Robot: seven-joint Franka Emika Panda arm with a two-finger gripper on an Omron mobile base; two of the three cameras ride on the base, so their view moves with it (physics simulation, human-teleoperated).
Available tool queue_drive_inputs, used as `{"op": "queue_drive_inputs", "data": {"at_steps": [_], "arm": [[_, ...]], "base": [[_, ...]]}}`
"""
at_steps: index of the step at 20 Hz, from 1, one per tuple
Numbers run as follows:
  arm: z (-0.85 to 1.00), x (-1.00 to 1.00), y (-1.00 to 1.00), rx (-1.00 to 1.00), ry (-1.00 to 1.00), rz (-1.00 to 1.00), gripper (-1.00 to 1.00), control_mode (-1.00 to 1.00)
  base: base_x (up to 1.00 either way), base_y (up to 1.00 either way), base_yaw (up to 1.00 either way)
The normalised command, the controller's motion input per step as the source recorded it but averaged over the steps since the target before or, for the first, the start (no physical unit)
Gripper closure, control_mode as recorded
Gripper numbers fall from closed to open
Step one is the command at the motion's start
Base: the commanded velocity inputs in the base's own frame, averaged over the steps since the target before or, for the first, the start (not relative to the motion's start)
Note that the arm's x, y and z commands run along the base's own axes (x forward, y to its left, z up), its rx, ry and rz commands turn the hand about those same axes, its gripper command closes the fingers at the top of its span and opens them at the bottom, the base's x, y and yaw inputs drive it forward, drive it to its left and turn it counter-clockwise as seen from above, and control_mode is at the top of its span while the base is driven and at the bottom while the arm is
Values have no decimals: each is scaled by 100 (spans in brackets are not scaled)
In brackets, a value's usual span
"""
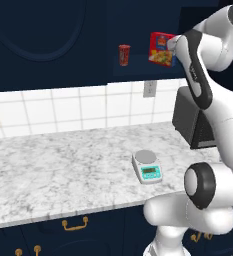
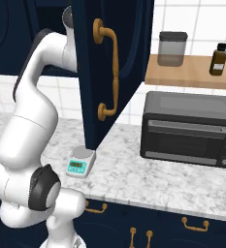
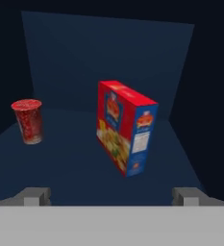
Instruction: Pick the boxed food and place it on the digital scale for weighing, and close the cabinet.
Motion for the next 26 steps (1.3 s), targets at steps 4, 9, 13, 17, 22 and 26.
{"op": "queue_drive_inputs", "data": {"at_steps": [4,9,13,17,22,26], "arm": [[-1,43,-16,0,0,1,-100,-100],[-1,46,-13,0,0,5,-100,-100],[-2,57,-9,0,0,5,-100,-100],[0,54,-5,0,0,3,-100,-100],[-2,53,-15,0,0,0,-100,-100],[0,57,-5,0,1,0,-100,-100]], "base": [[0,0,0],[0,0,0],[0,0,0],[0,0,0],[0,0,0],[0,0,0]]}}
